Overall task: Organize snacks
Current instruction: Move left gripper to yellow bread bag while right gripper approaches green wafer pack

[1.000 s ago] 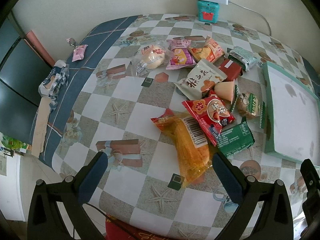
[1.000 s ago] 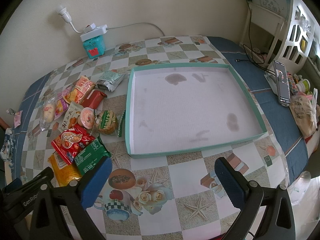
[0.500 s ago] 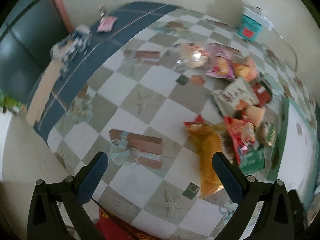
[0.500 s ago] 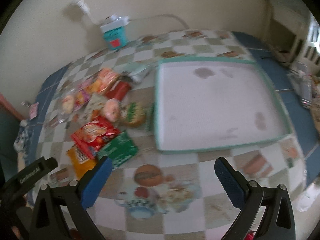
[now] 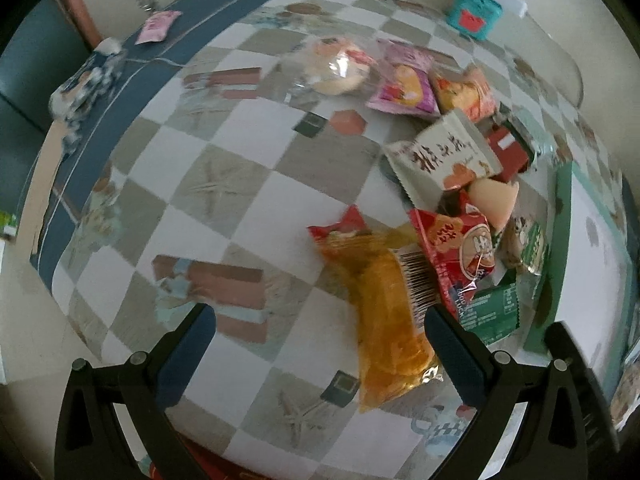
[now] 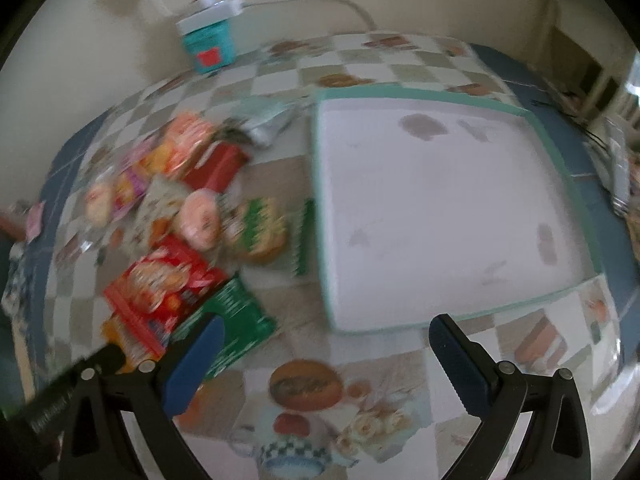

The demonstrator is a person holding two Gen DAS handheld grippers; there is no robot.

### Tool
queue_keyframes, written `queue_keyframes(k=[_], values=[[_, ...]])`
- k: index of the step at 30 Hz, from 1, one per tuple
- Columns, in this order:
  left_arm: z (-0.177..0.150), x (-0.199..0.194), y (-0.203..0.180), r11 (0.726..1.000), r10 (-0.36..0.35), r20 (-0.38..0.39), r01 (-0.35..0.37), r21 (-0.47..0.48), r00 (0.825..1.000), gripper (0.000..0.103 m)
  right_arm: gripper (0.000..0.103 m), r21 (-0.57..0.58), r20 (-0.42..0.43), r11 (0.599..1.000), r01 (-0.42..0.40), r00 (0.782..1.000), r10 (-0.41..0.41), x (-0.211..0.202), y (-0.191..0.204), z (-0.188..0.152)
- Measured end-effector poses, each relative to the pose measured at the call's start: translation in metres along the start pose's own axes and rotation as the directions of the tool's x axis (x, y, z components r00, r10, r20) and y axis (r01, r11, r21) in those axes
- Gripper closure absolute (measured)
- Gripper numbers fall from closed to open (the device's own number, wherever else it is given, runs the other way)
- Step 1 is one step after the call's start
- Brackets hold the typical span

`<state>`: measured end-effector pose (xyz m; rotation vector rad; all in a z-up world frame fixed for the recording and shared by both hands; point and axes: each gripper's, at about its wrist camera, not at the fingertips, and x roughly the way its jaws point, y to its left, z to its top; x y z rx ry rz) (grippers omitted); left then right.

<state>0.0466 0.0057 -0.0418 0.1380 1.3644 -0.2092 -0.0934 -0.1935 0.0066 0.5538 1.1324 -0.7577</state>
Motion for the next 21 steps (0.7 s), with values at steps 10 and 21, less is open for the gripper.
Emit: queue_keyframes(k=[10,21], values=[[0.006,0.022,-0.027,0.993,0.050,-0.017,-0.048,0.106,0.999,0.000,0.000,0.074,-0.001,0.995,0.063,0.998,-0.063,0.010,-0.005,0.009],[0.018,0.029,0.026,0.995,0.077,-0.071,-0.082,-0.065,0.995,0.000,0.000,-0.133,-0.023,0.989,-0.056,0.998,0.054,0.019,0.037,-0.002]])
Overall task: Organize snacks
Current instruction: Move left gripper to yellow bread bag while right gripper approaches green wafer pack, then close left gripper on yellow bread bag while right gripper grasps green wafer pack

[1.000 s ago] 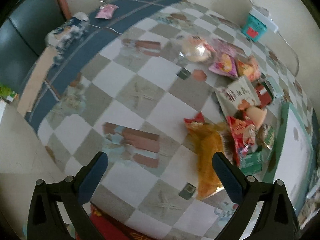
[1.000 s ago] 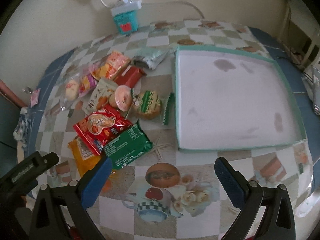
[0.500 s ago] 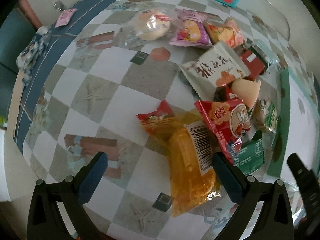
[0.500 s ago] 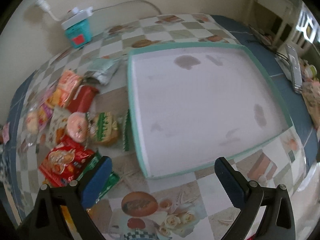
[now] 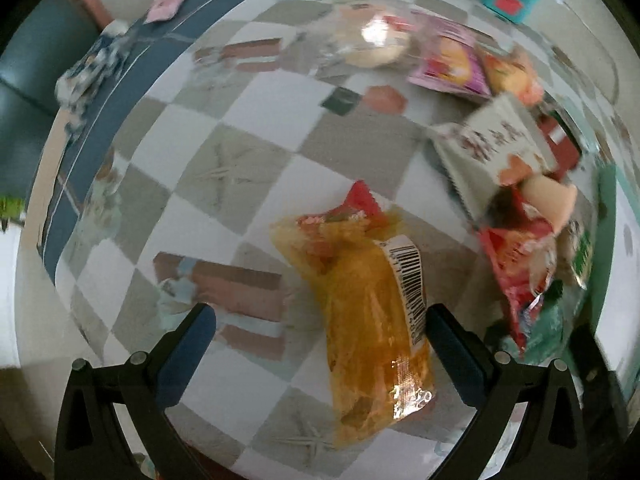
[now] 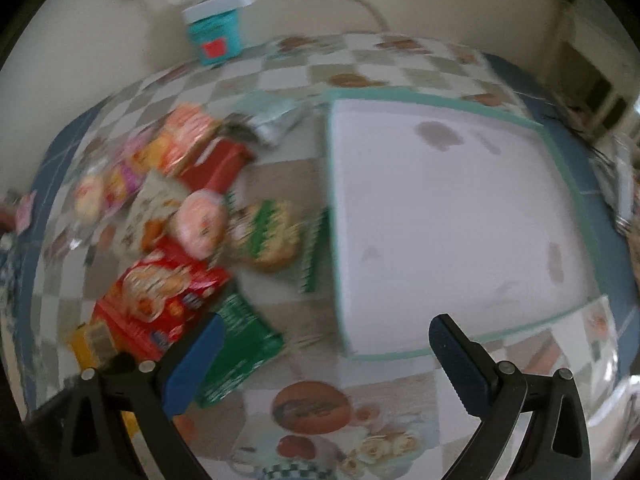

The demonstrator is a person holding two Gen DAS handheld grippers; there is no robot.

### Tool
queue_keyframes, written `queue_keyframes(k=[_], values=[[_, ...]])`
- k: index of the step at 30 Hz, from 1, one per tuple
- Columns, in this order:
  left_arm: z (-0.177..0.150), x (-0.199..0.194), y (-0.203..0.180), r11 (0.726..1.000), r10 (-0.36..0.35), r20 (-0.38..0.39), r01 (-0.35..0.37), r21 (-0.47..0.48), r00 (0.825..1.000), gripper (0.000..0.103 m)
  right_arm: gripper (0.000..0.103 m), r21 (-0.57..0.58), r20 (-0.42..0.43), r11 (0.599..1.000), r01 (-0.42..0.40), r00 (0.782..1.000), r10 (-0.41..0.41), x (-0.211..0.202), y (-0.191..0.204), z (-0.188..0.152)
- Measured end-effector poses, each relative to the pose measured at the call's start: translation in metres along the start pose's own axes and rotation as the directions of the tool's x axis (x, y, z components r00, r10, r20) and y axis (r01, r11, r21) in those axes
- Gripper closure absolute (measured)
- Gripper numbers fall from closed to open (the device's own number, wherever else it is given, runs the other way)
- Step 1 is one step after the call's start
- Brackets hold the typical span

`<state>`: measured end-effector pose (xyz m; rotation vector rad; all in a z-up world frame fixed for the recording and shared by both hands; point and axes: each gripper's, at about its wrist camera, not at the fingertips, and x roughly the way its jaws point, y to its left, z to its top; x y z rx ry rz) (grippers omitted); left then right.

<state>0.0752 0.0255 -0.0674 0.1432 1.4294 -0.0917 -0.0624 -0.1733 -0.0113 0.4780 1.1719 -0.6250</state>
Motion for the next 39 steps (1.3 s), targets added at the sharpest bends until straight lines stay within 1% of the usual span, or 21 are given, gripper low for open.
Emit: queue_keyframes(k=[3,6,8,9,10,12,13,15,18,22,23,24,26,27,28,29,31,34,36,39], values=[[0.003,0.001,0.021,0.998,-0.005,-0.005,0.005,-0.069,1.000,0.000,0.000,-0.079,-0.021,0.996,-0.037,0.999,0.036,0.004,0.016,-0.003],[0.004,-0.002,0.046,0.992,0.002,-0.006,-0.003,-0.124,1.000,0.000,0.000,-0.146,-0.033,0.988,-0.056,0.998,0.052,0.007,0.028,-0.006],[0.003,-0.002,0.062,0.989,0.001,-0.011,-0.002,-0.146,1.000,0.000,0.000,-0.188,-0.029,0.981,-0.052,0.998,0.047,0.007,0.035,-0.008],[0.001,-0.001,0.074,0.988,-0.003,-0.015,0.000,-0.153,1.000,0.000,0.000,-0.220,-0.029,0.974,-0.059,0.998,0.054,0.008,0.040,-0.010],[0.000,-0.001,0.077,0.987,-0.005,-0.020,0.001,-0.159,1.000,0.000,0.000,-0.232,-0.033,0.970,-0.068,0.998,0.062,0.009,0.043,-0.011],[-0.004,-0.003,0.076,0.987,-0.004,-0.029,-0.001,-0.162,1.000,0.000,0.000,-0.258,-0.031,0.963,-0.075,0.997,0.069,0.009,0.050,-0.014],[-0.012,0.001,0.069,0.987,-0.001,-0.028,-0.004,-0.160,1.000,0.000,0.000,-0.269,-0.027,0.960,-0.078,0.997,0.073,0.008,0.052,-0.015],[-0.014,0.003,0.069,0.988,0.003,-0.028,-0.007,-0.155,1.000,0.000,0.000,-0.288,-0.025,0.954,-0.084,0.996,0.080,0.010,0.057,-0.013],[-0.014,0.000,0.067,0.989,0.005,-0.034,-0.010,-0.146,0.999,0.000,0.000,-0.303,-0.056,0.949,-0.088,0.996,0.075,0.019,0.059,-0.017],[-0.020,0.001,0.043,0.990,-0.003,-0.045,-0.003,-0.139,0.999,0.000,0.000,-0.322,-0.076,0.944,-0.078,0.996,0.056,0.032,0.060,-0.018],[-0.022,0.000,0.043,0.991,-0.006,-0.045,0.000,-0.135,0.999,0.000,0.001,-0.333,-0.069,0.938,-0.096,0.995,0.077,0.033,0.059,-0.018],[-0.023,0.000,0.042,0.991,-0.008,-0.045,0.002,-0.131,0.999,0.000,0.003,-0.335,-0.068,0.937,-0.097,0.995,0.079,0.034,0.059,-0.017],[-0.021,0.004,0.034,0.993,-0.008,-0.042,0.003,-0.121,0.999,0.000,0.014,-0.342,-0.066,0.934,-0.102,0.994,0.084,0.035,0.059,-0.017],[-0.021,0.003,0.031,0.993,-0.010,-0.041,0.005,-0.116,0.999,0.003,0.017,-0.345,-0.066,0.932,-0.108,0.994,0.091,0.035,0.059,-0.016],[-0.019,0.001,0.023,0.994,-0.010,-0.042,0.005,-0.113,0.999,0.010,0.020,-0.350,-0.060,0.931,-0.103,0.994,0.088,0.035,0.060,-0.017],[-0.019,0.001,0.020,0.994,-0.013,-0.043,0.008,-0.107,0.999,0.013,0.022,-0.357,-0.053,0.929,-0.098,0.995,0.085,0.034,0.062,-0.018],[-0.020,-0.002,0.011,0.995,-0.022,-0.052,0.017,-0.098,0.998,0.029,0.025,-0.368,-0.044,0.925,-0.093,0.996,0.082,0.031,0.066,-0.022],[-0.023,0.000,0.003,0.995,-0.039,-0.060,0.033,-0.097,0.997,0.043,0.027,-0.369,-0.041,0.925,-0.093,0.996,0.084,0.027,0.068,-0.024],[-0.023,-0.001,-0.002,0.996,-0.037,-0.049,0.032,-0.087,0.998,0.050,0.028,-0.365,-0.041,0.926,-0.096,0.995,0.087,0.024,0.066,-0.027],[-0.025,-0.005,-0.008,0.996,-0.040,-0.042,0.037,-0.085,0.998,0.054,0.028,-0.351,-0.037,0.931,-0.104,0.995,0.098,0.015,0.057,-0.028]])
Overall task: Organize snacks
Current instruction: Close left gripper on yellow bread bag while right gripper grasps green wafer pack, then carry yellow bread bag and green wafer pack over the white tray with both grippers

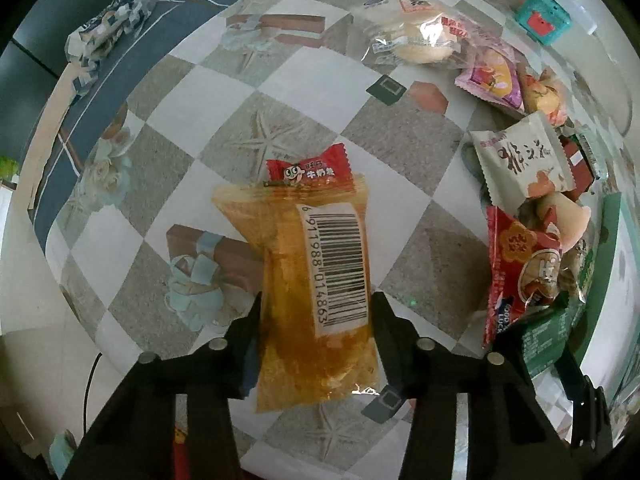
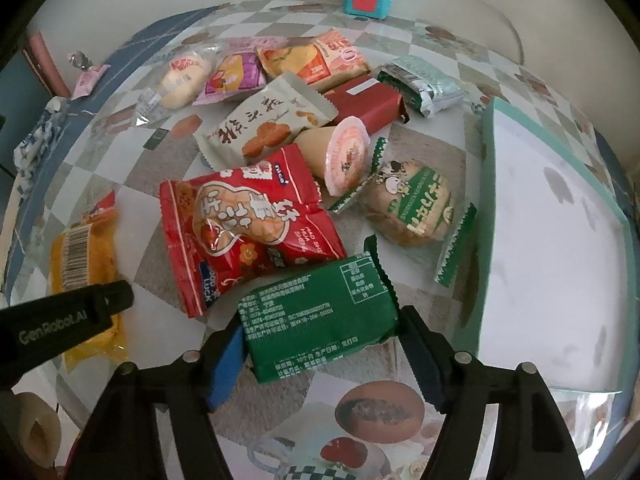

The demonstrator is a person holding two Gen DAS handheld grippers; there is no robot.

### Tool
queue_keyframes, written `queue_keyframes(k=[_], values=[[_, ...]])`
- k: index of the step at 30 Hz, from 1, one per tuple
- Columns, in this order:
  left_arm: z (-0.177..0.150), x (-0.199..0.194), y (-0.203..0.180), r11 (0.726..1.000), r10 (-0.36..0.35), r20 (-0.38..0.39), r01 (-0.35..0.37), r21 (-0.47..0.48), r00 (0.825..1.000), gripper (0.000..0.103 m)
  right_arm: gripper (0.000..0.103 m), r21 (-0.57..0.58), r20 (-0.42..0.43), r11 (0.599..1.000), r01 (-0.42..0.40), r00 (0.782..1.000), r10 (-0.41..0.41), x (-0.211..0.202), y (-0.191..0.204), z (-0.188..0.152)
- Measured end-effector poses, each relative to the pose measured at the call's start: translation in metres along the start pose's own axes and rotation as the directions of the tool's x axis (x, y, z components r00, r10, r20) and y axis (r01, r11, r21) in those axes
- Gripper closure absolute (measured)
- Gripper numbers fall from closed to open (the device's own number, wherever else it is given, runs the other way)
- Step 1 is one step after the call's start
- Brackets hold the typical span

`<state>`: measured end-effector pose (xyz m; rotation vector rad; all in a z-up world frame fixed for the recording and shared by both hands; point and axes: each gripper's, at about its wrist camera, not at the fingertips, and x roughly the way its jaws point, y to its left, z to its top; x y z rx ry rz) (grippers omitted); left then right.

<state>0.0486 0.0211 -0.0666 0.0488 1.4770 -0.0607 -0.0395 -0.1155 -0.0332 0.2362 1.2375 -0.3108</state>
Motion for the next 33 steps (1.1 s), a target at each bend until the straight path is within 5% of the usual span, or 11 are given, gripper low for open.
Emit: queue_keyframes(k=[13,19,27,33], values=[[-0.014,-0.034,0.010,0.997,-0.054,0.087,0.057,-0.042,0.995,0.060,0.029,0.105,0.095,0.993,-0.056,0.994,0.046,-0.029,-0.032,0.009],[-0.023,-0.074,-0.020,0.996,-0.087,0.167,0.082,0.037,0.982,0.060,0.029,0.234,0.179,0.965,-0.116,0.981,0.075,-0.063,-0.052,0.010],[-0.016,-0.099,-0.079,0.984,-0.124,0.206,0.093,0.154,0.971,0.060,0.029,0.422,0.205,0.907,-0.006,0.975,-0.089,-0.076,-0.108,0.026],[-0.017,-0.100,-0.146,0.960,-0.172,0.211,0.115,0.256,0.962,0.060,0.028,0.598,0.144,0.798,0.069,0.971,-0.192,-0.055,-0.172,0.024]])
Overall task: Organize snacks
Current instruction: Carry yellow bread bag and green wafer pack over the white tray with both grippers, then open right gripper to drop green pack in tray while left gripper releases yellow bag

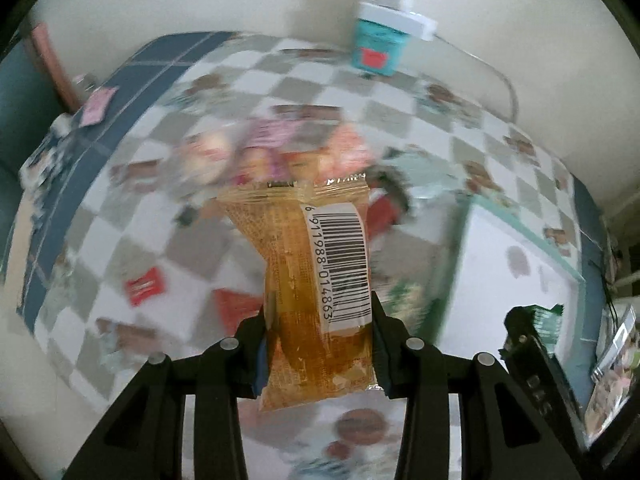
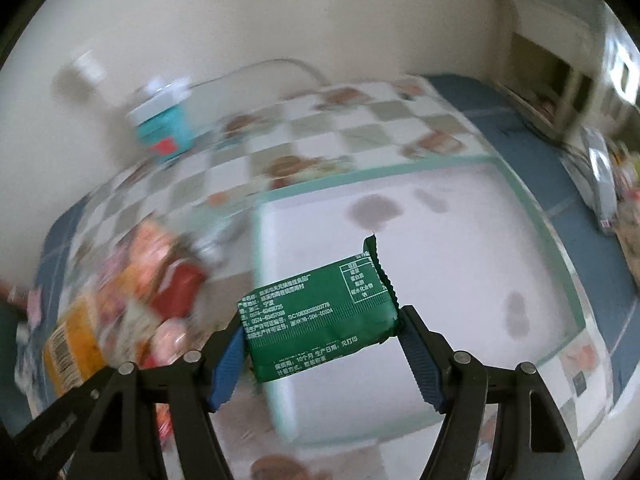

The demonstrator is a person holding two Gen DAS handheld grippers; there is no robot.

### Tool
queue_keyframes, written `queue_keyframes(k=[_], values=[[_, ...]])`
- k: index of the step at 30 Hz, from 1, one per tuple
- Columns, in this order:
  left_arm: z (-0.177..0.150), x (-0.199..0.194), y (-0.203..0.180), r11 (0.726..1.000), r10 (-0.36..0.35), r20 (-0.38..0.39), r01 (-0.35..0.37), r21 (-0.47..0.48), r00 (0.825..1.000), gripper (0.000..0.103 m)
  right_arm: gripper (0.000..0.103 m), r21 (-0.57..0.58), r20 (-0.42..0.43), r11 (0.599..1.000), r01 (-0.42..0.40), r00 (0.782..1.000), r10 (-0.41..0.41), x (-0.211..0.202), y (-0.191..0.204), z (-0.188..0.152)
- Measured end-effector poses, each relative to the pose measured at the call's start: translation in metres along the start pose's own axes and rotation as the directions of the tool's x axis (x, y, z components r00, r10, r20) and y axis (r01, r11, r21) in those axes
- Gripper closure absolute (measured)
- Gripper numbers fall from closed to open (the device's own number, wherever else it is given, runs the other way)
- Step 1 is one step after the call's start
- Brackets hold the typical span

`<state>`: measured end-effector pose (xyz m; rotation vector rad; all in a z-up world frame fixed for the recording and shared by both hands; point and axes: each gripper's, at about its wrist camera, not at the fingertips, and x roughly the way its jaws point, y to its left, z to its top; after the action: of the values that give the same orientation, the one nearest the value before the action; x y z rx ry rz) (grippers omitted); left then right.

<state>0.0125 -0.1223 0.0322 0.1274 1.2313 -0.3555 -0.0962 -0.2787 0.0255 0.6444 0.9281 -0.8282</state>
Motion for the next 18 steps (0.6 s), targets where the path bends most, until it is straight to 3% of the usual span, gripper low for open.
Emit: queue_keyframes(k=[6,9,18], values=[[0.004,0.017,-0.070,0.987,-0.068,-0.005,0.068,0.145,0.998,0.060,0.028,0.163,-0.028,0.973,0.164,0.987,-0.161,0.028,-0.063,0.029],[0.010,0.021,-0.099,0.975,-0.066,0.028,0.059,0.212,0.997,0.060,0.028,0.224,-0.051,0.950,0.216,0.976,-0.210,0.040,-0.092,0.039],[0.023,0.043,-0.155,0.947,-0.109,0.042,0.090,0.307,0.993,0.060,0.028,0.314,-0.062,0.914,0.256,0.966,-0.250,0.058,-0.133,0.064]])
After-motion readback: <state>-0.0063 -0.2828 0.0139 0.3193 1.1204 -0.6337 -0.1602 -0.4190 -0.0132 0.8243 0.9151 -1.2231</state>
